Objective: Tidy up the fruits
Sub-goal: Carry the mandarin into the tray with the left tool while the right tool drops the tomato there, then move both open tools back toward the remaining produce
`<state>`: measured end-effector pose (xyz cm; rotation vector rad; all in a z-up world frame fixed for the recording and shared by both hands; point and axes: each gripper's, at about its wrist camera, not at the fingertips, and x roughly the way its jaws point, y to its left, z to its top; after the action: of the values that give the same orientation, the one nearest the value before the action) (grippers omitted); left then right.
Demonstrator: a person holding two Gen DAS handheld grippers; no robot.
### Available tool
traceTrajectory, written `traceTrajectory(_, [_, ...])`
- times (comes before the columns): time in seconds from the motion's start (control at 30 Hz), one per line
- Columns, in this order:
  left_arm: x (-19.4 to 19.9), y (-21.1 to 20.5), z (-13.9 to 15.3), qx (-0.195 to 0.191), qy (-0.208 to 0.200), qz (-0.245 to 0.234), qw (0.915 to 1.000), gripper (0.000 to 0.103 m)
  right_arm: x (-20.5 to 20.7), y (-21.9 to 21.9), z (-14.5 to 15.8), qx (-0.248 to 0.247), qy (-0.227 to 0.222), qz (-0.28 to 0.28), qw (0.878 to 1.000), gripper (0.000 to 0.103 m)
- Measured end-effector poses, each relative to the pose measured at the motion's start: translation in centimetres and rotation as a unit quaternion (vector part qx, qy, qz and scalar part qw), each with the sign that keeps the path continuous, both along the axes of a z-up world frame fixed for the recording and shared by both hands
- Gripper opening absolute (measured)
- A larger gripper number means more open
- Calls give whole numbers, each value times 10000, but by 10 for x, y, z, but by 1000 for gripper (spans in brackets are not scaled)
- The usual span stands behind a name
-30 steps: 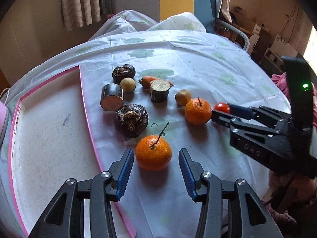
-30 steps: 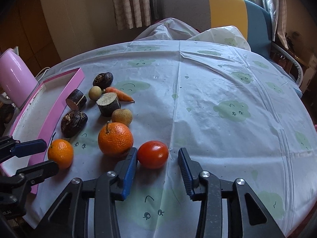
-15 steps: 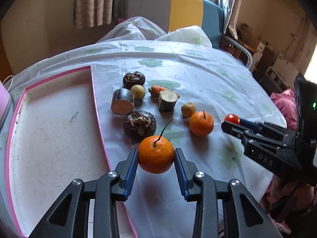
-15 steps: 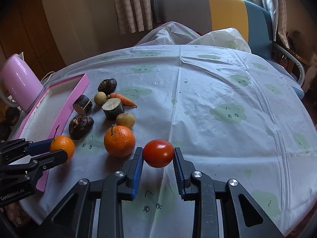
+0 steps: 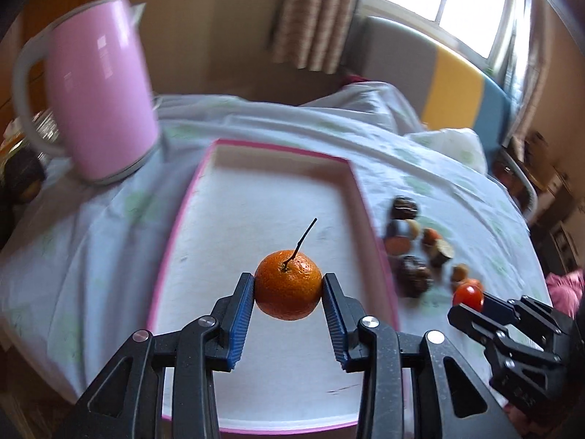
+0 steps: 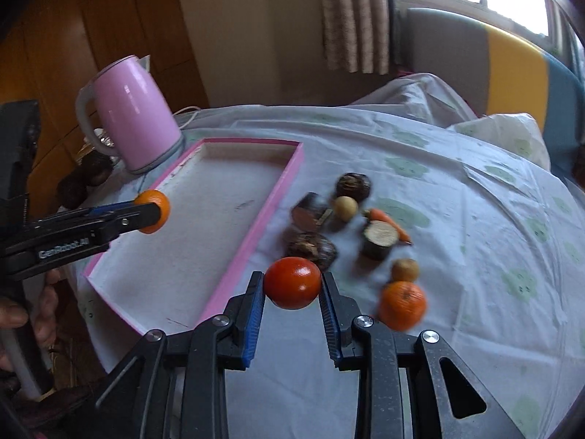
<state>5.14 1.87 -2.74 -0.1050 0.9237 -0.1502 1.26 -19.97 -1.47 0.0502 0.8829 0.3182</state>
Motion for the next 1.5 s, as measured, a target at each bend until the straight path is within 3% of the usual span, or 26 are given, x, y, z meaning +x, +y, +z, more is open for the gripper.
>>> traceTrajectory(0.2, [-9, 26, -8, 1, 37, 448, 9990, 40, 17, 66, -5, -39, 146, 800, 9967, 30])
traceTrajectory(0.4, [-15, 39, -3, -95, 22, 602, 9981, 48, 25, 105, -19, -322, 291, 1081, 9932, 31])
traceTrajectory(0.47, [-18, 38, -1, -38, -15, 607, 9981, 48, 27, 109, -21, -357, 289, 1070, 9932, 35])
traceTrajectory(0.5, [-19, 38, -1, -36, -18, 599, 9982, 48, 26, 110, -20, -384, 256, 1032, 9936, 46])
traceTrajectory(0.53, [-19, 38, -1, -48, -9, 586, 9983, 48, 25, 109, -19, -399, 221, 993, 9940, 56])
traceTrajectory(0.57, [-20, 37, -1, -52, 4, 579, 9983, 48, 23, 108, -18, -395, 190, 953, 9945, 58])
traceTrajectory(0.97, [-32, 15, 3, 58, -52, 266, 9996, 48, 10, 78, -5, -459, -154, 227, 9986, 62])
traceTrajectory(1.23, [-37, -3, 4, 125, -48, 3, 9999, 48, 7, 47, -6, -409, -110, -285, 9987, 65])
traceTrajectory(1.5, [-41, -17, 3, -44, -30, -258, 9997, 48, 3, 19, -10, -462, -58, -761, 9960, 70])
